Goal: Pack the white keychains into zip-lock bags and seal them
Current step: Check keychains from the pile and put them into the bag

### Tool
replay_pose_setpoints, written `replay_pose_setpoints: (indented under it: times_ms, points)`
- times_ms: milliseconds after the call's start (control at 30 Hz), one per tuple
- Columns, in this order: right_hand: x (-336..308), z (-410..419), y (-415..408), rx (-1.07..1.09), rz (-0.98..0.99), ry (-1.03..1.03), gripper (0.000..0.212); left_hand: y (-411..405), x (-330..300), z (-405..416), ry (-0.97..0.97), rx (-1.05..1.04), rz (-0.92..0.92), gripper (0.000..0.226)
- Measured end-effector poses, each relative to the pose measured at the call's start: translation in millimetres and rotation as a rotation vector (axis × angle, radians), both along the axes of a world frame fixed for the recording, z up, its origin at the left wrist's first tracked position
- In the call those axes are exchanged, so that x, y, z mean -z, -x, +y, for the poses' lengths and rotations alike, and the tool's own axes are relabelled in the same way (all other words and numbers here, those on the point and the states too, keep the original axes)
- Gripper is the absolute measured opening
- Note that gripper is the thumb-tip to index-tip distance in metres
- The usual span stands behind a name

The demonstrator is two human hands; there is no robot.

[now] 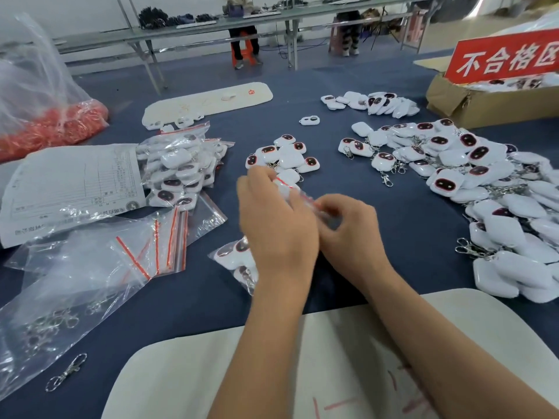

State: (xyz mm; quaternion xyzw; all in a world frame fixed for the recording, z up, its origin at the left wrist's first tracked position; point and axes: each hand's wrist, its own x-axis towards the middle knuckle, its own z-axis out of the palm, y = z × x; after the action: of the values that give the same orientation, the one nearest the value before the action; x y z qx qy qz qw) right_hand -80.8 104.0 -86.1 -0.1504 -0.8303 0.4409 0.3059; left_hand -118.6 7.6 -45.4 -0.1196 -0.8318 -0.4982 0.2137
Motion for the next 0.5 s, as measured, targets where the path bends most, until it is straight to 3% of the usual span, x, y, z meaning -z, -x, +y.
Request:
replay_pose_setpoints:
  times_ms: [67,133,200,267,333,400,500]
  points:
    - [-3,10,-1,0.141,0.094,0.041,0.019,-12,6,13,-0.067,0.088,-0.145,0.019]
    - [-6,28,-5,0.32,0.072,-0.061,0.024,-20,19,22,0.106,0.147,-0.169,0.013]
    - [-5,51,-8,0.494,-0.08,-0.291,0.028,-22,32,24,0.377,0.188,-0.07,0.012]
    - [-4,75,-13,0.613,-0.32,-0.381,0.043,-18,36,23,0.559,0.214,-0.018,0.012]
    - [-6,92,-20,0.607,-0.551,-0.345,0.057,-11,32,17,0.576,0.212,-0.029,0.015]
    - [-5,96,-21,0.553,-0.664,-0.339,0.056,-1,27,10,0.547,0.195,-0.076,0.021]
    - [-3,81,-16,0.454,-0.491,-0.43,0.047,12,24,-4,0.524,0.133,-0.137,0.033]
